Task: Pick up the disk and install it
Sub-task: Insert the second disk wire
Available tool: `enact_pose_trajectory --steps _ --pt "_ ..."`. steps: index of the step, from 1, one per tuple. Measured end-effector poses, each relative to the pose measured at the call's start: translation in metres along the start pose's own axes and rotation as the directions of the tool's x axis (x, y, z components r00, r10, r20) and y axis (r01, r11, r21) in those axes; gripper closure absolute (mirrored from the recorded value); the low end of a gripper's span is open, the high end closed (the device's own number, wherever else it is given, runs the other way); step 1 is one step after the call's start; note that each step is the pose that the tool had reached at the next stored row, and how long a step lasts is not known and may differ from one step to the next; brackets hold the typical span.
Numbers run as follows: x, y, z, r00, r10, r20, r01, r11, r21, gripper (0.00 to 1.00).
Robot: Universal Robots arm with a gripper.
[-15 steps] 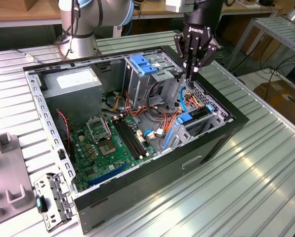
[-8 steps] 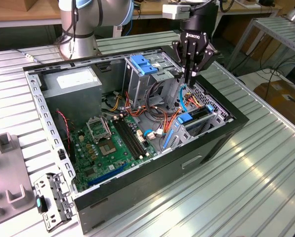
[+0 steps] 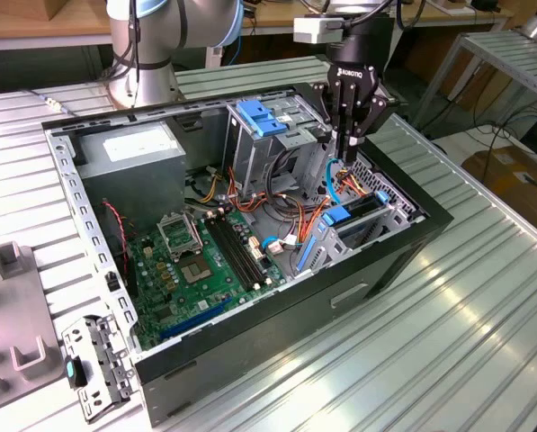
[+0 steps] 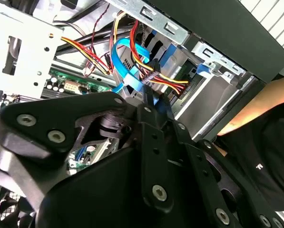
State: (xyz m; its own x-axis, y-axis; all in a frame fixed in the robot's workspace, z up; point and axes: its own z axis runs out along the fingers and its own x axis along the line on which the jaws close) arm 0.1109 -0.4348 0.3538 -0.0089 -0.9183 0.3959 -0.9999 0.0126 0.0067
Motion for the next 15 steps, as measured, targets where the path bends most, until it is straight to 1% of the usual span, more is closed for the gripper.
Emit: enact_pose_trajectory --steps 2,3,4,7,8,9,10,11,12,14,15 --pt "-0.0006 0.0 0.0015 1.0 0.0 -0.0052 0.0 1.0 0.0002 0.78" --pt "-0.0008 0.0 0.0019 1.0 0.0 -0.0055 0.0 1.0 0.0002 0.78" --pt "-0.0009 0.0 0.0022 1.0 0.0 -0.0057 0.0 1.0 0.0002 0.84" --pt "-0.0012 0.0 0.0037 1.0 0.001 -0.0058 -0.001 1.0 0.0011 0.84" --pt "-0.0003 0.0 0.0046 1.0 0.001 -0.0056 -0.001 1.0 0.0019 0.84" --pt "0.0015 0.0007 0.0067 1.0 0.0 0.0017 0.0 1.0 0.0063 0.84" --pt "0.0021 0.0026 0.0081 1.0 -0.001 0.0056 0.001 0.9999 0.014 0.84" --pt "0.0022 0.0044 0.0087 1.0 -0.001 0.0062 0.001 0.9999 0.0168 0.84" --pt "0.0022 0.0062 0.0093 1.0 -0.002 0.0067 0.001 0.9998 0.0178 0.84" --pt "0.002 0.0169 0.0114 1.0 -0.003 0.0085 0.002 0.9998 0.0192 0.84" --pt "0.0019 0.0204 0.012 1.0 -0.003 0.0088 0.003 0.9998 0.0194 0.84"
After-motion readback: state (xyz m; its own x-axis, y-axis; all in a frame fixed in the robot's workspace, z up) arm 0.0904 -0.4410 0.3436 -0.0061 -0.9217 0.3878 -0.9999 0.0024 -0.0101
